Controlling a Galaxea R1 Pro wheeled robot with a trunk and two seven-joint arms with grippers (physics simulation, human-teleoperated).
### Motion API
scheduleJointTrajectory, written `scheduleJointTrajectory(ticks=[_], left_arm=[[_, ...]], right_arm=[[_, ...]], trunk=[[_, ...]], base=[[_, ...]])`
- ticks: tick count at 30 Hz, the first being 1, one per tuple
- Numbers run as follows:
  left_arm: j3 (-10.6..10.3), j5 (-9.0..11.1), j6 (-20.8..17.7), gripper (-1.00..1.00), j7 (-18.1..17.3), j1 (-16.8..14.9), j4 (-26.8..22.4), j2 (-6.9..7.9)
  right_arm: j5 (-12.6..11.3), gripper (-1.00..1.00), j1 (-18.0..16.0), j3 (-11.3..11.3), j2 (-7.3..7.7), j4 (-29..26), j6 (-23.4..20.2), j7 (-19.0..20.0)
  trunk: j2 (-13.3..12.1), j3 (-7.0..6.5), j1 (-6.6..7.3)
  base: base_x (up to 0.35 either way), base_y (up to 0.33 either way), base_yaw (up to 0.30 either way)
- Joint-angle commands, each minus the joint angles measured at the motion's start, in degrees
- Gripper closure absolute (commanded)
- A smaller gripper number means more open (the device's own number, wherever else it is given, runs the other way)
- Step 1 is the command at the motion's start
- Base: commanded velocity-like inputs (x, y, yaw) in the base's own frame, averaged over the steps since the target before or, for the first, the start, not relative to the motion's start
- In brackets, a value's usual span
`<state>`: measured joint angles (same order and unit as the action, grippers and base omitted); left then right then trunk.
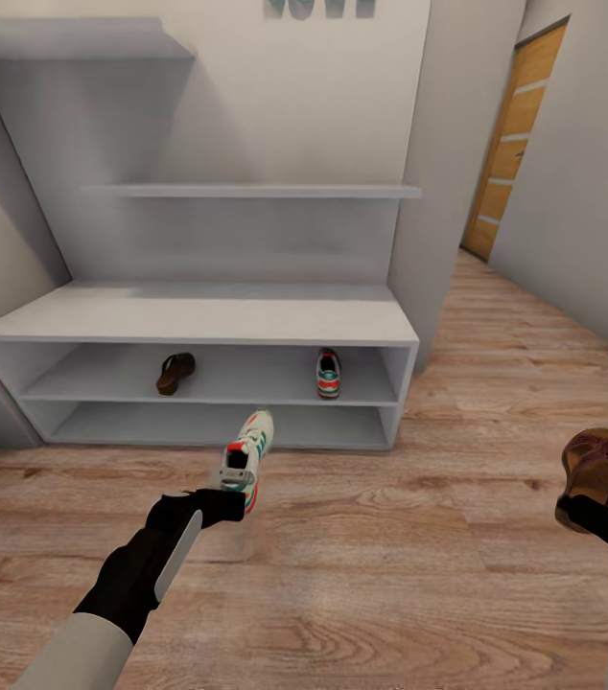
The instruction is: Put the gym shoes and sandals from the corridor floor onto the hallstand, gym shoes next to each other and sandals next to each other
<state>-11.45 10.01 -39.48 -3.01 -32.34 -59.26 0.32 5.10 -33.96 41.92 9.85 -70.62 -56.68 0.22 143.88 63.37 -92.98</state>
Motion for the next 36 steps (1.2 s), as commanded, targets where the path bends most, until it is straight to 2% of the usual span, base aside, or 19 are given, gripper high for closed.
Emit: scheduleJointTrajectory(ticks=[1,8,18,22,25,29,36], left_arm=[[-0.06,0.27,-0.38,1.00,0.02,-0.03,-0.07,0.03],[-0.06,0.27,-0.82,1.00,0.02,-0.06,-0.08,0.04],[-0.06,0.27,-0.86,1.00,0.02,-0.02,-0.14,0.07],[-0.05,0.27,-1.15,1.00,0.02,-0.11,-0.21,0.04],[-0.06,0.27,-3.22,1.00,0.02,-0.74,-0.57,0.04],[-0.06,0.31,-4.77,1.00,0.02,-1.18,-3.48,0.04],[-0.06,0.35,-4.98,1.00,0.02,-1.23,-4.48,-0.04]], right_arm=[[0.35,1.00,-0.05,0.02,0.00,-0.05,-0.28,0.13],[0.35,1.00,-0.05,0.02,0.00,-0.05,-0.28,0.13],[0.35,1.00,-0.05,0.03,0.00,-0.05,-0.28,0.13],[0.35,1.00,-0.05,0.04,0.01,-0.05,-0.28,0.13],[0.35,1.00,-0.05,0.01,0.00,-0.05,-0.28,0.13],[0.36,1.00,-0.05,0.02,0.00,-0.05,-0.28,0.13],[0.35,1.00,-0.05,0.05,0.00,-0.05,-0.28,0.13]], trunk=[[0.04,0.28,-0.01],[0.07,1.14,-0.06],[0.07,1.27,-0.06],[0.07,1.27,-0.06],[0.07,1.27,-0.06],[0.07,1.27,-0.06],[0.07,1.27,-0.06]], base=[[0.000,0.000,0.000],[0.000,0.000,0.000],[0.009,0.000,0.000],[0.210,0.000,0.000],[0.310,0.000,0.000],[0.128,0.000,0.000],[0.171,0.000,0.000]])
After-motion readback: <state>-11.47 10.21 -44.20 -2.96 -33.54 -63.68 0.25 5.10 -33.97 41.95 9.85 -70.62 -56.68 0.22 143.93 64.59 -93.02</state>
